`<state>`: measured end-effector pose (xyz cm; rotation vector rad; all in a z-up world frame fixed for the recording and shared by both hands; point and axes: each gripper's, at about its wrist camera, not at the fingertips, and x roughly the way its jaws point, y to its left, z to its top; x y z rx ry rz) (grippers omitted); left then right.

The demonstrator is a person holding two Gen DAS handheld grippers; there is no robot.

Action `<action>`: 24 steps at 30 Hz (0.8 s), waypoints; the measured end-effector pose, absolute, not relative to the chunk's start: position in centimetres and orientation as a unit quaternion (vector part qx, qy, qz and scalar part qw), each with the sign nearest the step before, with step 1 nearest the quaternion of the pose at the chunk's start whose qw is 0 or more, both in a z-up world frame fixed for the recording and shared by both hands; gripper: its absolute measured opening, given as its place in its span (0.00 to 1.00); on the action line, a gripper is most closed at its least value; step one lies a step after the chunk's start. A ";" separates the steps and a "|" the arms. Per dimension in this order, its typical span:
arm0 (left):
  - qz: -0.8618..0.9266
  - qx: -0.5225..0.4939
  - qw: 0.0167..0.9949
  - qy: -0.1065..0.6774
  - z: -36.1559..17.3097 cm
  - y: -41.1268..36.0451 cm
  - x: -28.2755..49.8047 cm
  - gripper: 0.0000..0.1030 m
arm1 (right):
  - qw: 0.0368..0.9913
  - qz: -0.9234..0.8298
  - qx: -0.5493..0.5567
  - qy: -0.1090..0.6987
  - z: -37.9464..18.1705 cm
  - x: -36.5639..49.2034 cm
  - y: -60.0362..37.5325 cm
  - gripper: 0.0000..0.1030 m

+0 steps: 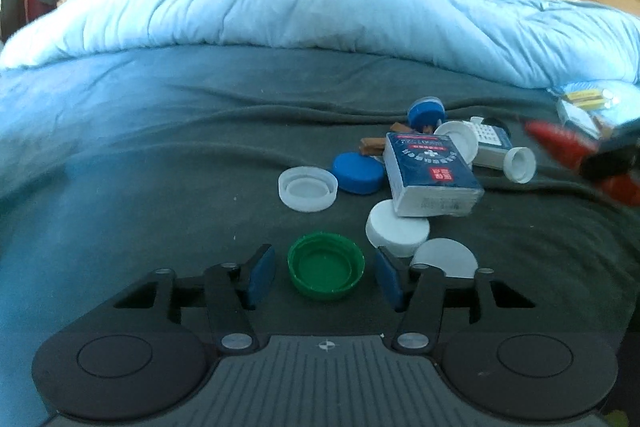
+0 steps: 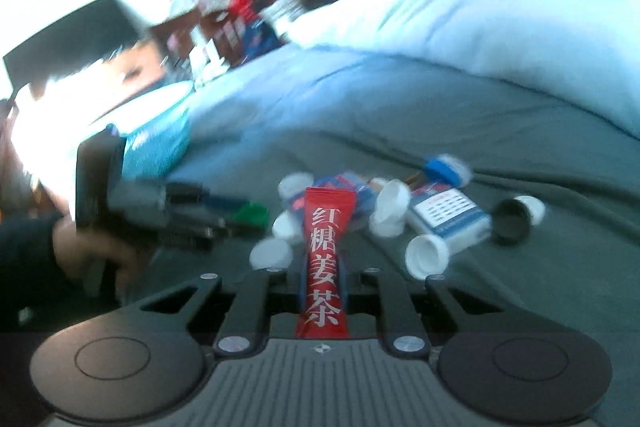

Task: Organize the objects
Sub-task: 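Carry the green cap and red packet over the turquoise basket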

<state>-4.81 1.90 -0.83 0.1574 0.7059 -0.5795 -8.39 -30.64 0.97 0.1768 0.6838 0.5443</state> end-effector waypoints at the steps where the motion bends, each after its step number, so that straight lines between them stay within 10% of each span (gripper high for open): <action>1: -0.273 0.073 0.897 0.339 -0.7 1.9 -4.8 0.39 | 0.907 0.253 0.094 0.322 1.3 -8.3 -30.7 0.17; 24: 0.097 -0.052 0.988 0.111 26.5 25.3 -14.1 0.39 | 0.923 0.362 0.056 0.118 24.2 -2.9 -9.1 0.17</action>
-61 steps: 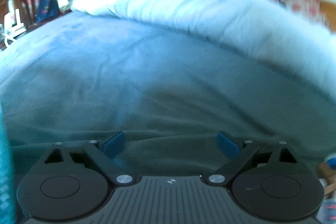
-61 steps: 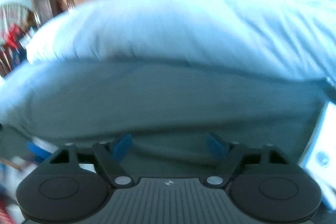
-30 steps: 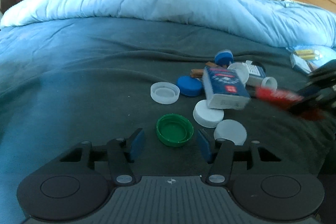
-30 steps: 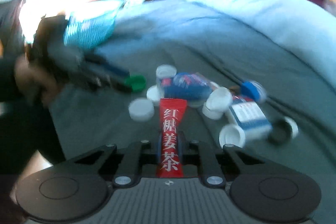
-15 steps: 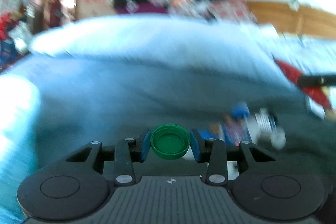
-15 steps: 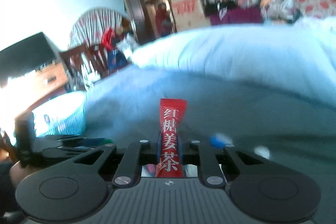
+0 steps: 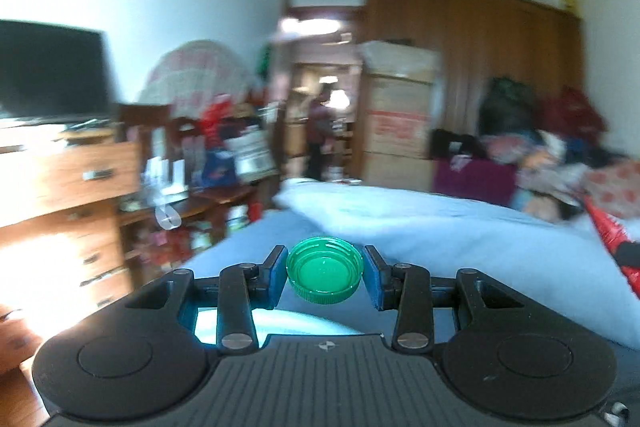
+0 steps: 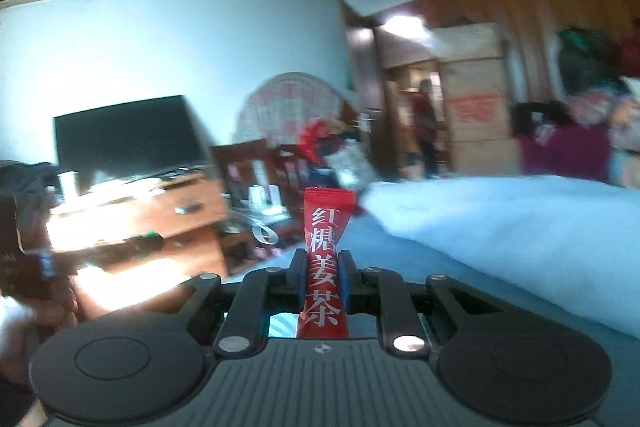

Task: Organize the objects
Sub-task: 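Carry the green cap and red packet over the turquoise basket, then open the left tool to drop the green cap while the right tool drops the red packet, then move both open tools back to the pile of caps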

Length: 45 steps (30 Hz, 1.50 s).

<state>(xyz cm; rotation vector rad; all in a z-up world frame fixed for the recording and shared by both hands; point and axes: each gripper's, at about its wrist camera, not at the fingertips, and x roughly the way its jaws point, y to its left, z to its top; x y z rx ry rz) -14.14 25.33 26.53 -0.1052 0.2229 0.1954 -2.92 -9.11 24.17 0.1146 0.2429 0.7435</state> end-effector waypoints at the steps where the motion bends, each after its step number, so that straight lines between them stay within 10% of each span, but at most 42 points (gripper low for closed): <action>1: 0.111 -0.053 0.986 0.112 26.7 26.3 -14.4 0.39 | 0.919 0.370 0.057 0.120 24.8 -2.6 -7.8 0.17; 21: 0.151 -0.070 0.953 0.252 20.8 34.5 -12.0 0.39 | 0.874 0.436 0.015 0.214 21.2 -2.6 12.3 0.17; 25: 0.157 -0.069 0.952 0.252 20.6 34.7 -11.5 0.40 | 0.875 0.436 0.015 0.208 21.0 -2.7 11.9 0.31; 29: 0.168 -0.054 0.953 0.248 20.6 33.9 -11.4 0.84 | 0.877 0.437 0.022 0.197 21.2 -2.9 10.7 0.59; 32: 0.170 -0.048 0.954 0.244 20.7 33.4 -11.4 0.88 | 0.879 0.437 0.033 0.187 21.6 -3.3 9.1 0.81; 41: 0.050 -0.018 0.985 0.164 24.0 27.4 -14.7 0.91 | 0.944 0.326 0.051 -0.016 21.3 -11.2 -4.2 1.00; 45: -0.087 -0.030 0.987 0.130 24.3 21.5 -16.3 0.97 | 0.970 0.229 0.016 0.073 16.8 -11.6 -12.6 1.00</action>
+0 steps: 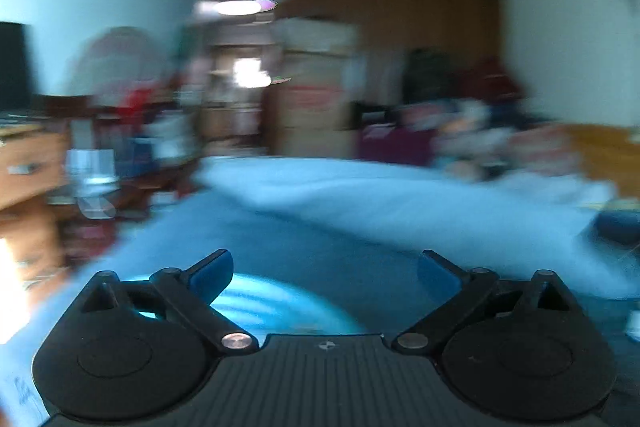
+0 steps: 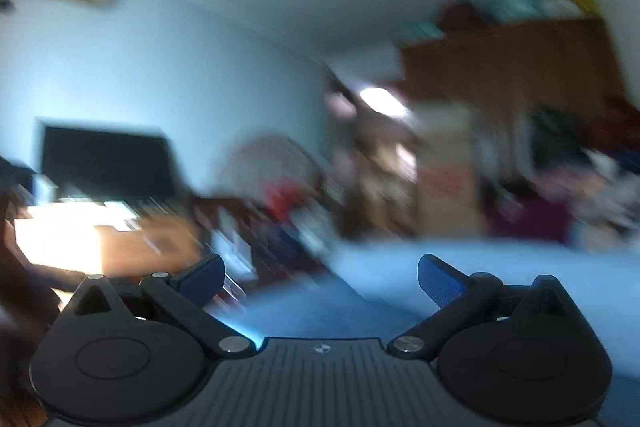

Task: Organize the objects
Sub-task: 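Move both open tools back to the pile of caps, then grasp a white cap with the right tool while the left tool grasps another white cap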

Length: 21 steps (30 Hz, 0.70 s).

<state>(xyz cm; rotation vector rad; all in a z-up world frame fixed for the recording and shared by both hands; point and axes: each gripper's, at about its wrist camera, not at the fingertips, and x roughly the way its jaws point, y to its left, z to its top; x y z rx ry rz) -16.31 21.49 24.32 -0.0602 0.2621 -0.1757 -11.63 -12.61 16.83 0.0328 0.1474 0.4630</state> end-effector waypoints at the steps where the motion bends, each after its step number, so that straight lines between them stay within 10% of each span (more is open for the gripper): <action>1: -0.112 -0.037 0.984 0.132 23.9 20.2 -16.3 0.97 | 0.971 0.210 0.013 0.116 15.2 -11.2 -14.4 0.99; 8: -0.198 -0.023 0.956 0.217 16.8 11.4 -13.8 0.93 | 0.924 0.164 0.053 0.340 0.8 -9.5 -20.7 0.60; 21: -0.249 0.014 0.924 0.289 8.2 6.6 -9.8 0.88 | 0.919 0.202 0.002 0.339 -4.1 -7.6 -17.9 0.41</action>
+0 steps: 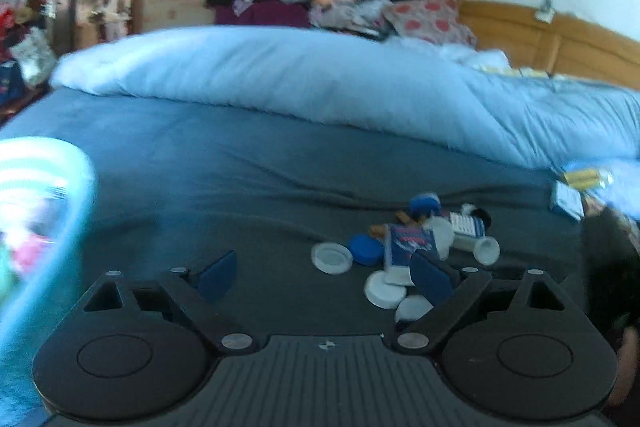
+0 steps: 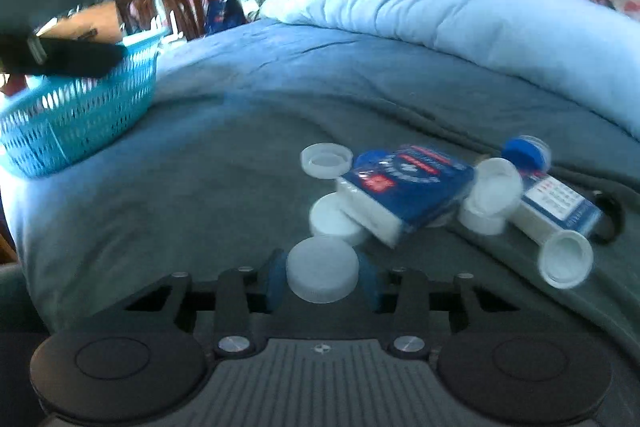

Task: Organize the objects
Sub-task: 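Grasp a white cap with the right tool while the left tool grasps another white cap, then carry both white caps over the turquoise basket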

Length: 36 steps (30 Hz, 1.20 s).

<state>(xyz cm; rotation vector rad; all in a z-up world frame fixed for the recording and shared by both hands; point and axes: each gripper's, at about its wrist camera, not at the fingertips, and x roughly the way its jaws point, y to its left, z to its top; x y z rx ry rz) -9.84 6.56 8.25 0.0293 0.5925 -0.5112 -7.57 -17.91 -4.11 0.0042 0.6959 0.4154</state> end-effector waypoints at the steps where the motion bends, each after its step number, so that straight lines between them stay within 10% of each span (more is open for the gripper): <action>1: -0.264 0.017 0.920 0.290 7.5 5.9 -9.4 0.87 | 0.921 0.200 0.007 0.335 -3.5 -7.9 -18.8 0.41; 13: -0.350 0.066 0.876 0.327 -1.8 -2.1 -4.2 0.68 | 0.929 0.161 0.043 0.330 -1.2 -9.2 -25.4 0.41; 16: -0.344 0.075 0.878 0.323 -1.6 -2.3 -4.5 0.38 | 0.931 0.161 0.047 0.323 -1.0 -8.7 -25.7 0.41; 36: -0.026 0.041 0.983 0.174 20.0 14.8 -11.2 0.38 | 0.948 0.277 0.024 0.156 16.4 -6.8 -14.3 0.41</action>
